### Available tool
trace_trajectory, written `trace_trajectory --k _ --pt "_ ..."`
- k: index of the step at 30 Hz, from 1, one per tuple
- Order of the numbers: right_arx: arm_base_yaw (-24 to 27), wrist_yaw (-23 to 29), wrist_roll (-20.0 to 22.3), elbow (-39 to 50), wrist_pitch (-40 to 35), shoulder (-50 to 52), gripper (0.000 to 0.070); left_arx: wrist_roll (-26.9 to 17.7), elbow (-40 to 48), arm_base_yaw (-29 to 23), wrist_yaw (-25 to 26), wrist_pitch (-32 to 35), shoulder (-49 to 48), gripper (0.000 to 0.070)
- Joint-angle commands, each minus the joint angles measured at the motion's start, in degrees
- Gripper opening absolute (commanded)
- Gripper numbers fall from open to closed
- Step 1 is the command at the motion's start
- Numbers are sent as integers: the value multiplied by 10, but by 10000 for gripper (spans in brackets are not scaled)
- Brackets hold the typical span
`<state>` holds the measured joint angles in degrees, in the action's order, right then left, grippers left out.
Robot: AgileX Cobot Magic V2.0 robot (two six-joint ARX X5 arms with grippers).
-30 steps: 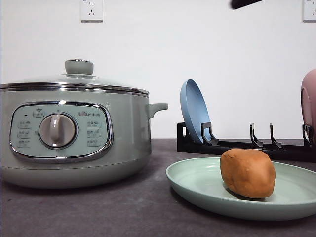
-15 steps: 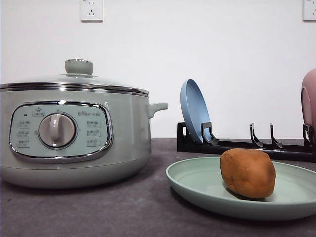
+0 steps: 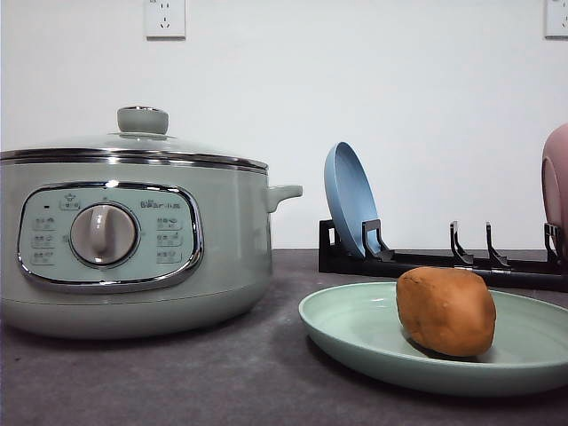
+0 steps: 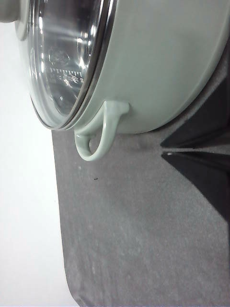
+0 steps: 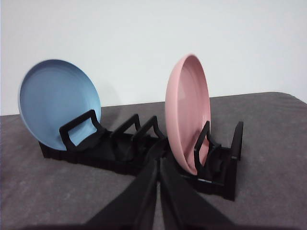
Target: Transfer potato from steamer to green plate
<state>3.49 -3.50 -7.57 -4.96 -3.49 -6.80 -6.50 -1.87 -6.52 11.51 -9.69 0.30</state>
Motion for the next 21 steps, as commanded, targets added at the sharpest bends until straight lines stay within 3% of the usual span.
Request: trace_trajectory --k 1,7,21 --pt "0 -6 5 12 -8 11 0 1 12 -2 -1 -5 -1 3" --pt "-7 -45 16 38 0 47 0 1 12 -2 -1 -5 -1 3" --pt "-40 -56 24 43 112 66 0 1 12 -2 -1 -5 -1 3"
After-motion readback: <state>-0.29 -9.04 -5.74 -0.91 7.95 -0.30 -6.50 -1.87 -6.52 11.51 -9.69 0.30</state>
